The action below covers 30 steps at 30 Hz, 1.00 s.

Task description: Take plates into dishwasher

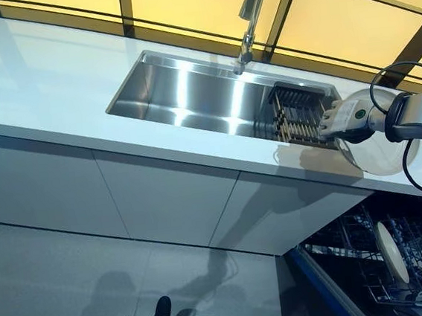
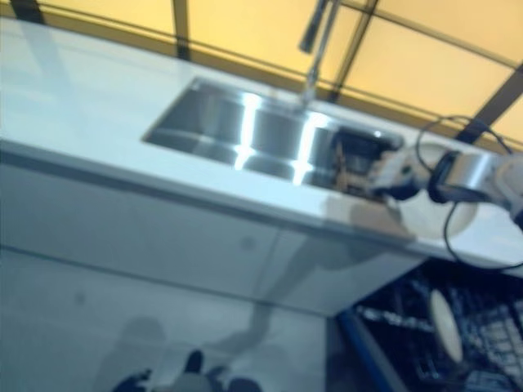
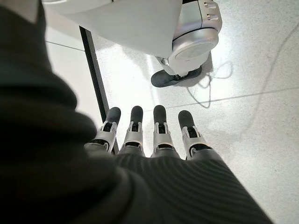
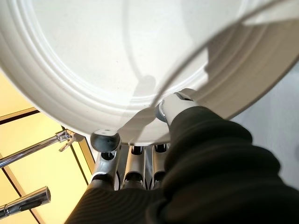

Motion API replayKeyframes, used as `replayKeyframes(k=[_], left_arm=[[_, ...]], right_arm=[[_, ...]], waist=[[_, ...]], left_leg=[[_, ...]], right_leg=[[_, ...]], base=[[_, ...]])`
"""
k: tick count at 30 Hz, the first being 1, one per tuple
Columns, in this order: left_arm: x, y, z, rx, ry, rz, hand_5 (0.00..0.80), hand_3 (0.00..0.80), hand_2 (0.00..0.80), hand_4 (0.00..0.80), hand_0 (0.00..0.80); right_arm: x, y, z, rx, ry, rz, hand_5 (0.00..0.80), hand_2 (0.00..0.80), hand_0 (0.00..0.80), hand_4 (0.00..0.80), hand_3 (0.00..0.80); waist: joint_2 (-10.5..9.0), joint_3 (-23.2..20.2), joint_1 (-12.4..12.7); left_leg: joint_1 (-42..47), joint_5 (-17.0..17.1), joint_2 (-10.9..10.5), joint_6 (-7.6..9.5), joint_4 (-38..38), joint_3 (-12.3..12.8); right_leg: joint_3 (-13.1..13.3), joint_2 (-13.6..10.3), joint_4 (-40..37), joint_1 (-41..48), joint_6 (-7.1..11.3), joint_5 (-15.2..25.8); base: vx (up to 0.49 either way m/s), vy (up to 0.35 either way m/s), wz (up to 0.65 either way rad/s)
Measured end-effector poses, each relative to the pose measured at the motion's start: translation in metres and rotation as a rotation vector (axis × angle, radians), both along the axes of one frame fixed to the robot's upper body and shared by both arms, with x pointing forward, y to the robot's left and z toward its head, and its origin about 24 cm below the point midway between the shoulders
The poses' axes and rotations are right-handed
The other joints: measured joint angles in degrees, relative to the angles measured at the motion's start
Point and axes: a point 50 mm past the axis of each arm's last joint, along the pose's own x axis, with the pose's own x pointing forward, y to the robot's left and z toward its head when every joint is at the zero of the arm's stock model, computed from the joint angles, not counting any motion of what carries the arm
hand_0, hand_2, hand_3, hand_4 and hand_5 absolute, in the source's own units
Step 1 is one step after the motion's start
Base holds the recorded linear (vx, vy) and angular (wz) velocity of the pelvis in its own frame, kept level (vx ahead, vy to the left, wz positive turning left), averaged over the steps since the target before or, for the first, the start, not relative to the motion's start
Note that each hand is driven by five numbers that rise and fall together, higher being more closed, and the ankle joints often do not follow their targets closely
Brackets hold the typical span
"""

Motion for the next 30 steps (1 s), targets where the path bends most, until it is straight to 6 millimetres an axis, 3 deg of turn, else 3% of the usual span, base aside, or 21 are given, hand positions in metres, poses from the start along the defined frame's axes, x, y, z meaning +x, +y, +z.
replayKeyframes(k=[12, 30], left_arm=[[-0.001, 0.007, 0.004, 0.034, 0.001, -0.045, 0.0, 0.0, 0.0, 0.0, 0.0], [0.016, 0.009, 0.015, 0.04, -0.088, -0.089, 0.0, 0.0, 0.0, 0.0, 0.0]], right_arm=[[-0.004, -0.003, -0.013, 0.033, 0.037, 0.001, 0.8, 0.8, 0.8, 0.8, 0.8], [-0.004, 0.003, -0.011, 0.063, -0.016, 0.085, 0.8, 0.8, 0.8, 0.8, 0.8]], waist=[[1.54, 1.16, 1.37], [4.92, 6.15, 2.76]], left_leg=[[-0.94, 0.15, 0.29, -0.06, 0.03, -0.68], [-4.35, 1.12, 0.07, -0.21, 0.27, -2.39]], right_leg=[[-0.66, 0.24, 0.0, -0.56, -0.12, -0.07], [-2.15, 0.54, 0.07, -2.87, -0.19, -0.1]], base=[[-0.025, -0.077, 0.02], [-0.023, -0.028, 0.04]])
